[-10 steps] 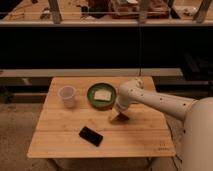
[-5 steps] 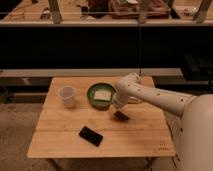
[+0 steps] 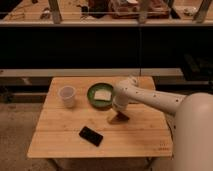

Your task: Place the pepper in the ceramic cup

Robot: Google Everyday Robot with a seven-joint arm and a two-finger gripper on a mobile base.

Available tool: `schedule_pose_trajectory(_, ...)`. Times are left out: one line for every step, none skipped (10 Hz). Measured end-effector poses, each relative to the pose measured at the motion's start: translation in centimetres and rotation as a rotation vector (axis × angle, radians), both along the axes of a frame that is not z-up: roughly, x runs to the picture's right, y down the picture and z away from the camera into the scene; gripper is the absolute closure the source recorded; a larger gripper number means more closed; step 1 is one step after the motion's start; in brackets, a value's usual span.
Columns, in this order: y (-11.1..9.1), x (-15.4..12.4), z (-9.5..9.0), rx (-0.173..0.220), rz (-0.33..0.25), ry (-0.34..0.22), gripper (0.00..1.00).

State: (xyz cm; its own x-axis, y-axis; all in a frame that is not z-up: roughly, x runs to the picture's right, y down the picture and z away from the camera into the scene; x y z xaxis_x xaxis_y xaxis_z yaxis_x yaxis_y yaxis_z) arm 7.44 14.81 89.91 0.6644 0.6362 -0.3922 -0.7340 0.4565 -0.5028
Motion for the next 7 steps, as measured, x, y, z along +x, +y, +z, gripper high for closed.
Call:
schedule_pose_trajectory(0.21,-0.16,-0.03,0.007,0.001,-0.007,0.26)
schedule_pose_trajectory(0.22,0.13,-0.05,0.021,0.005,-0.008,0.36)
schedule_pose_trajectory(0.14,0.24,-0.01,0.023,0.008,-0.005,0.46)
schedule_pose_trajectory(0.23,0.14,-0.02,0.019,0.004,-0.002,0.56)
schedule_pose_trajectory(0.22,0.06,0.02,0.019,0.004,-0.003,0.65)
schedule_pose_trajectory(0.13,0.21,0.04,0.023,0.009,-0.002,0.76)
schedule_pose_trajectory(0.12,0.26,-0.09,0.021,0.008,-0.001,0.86)
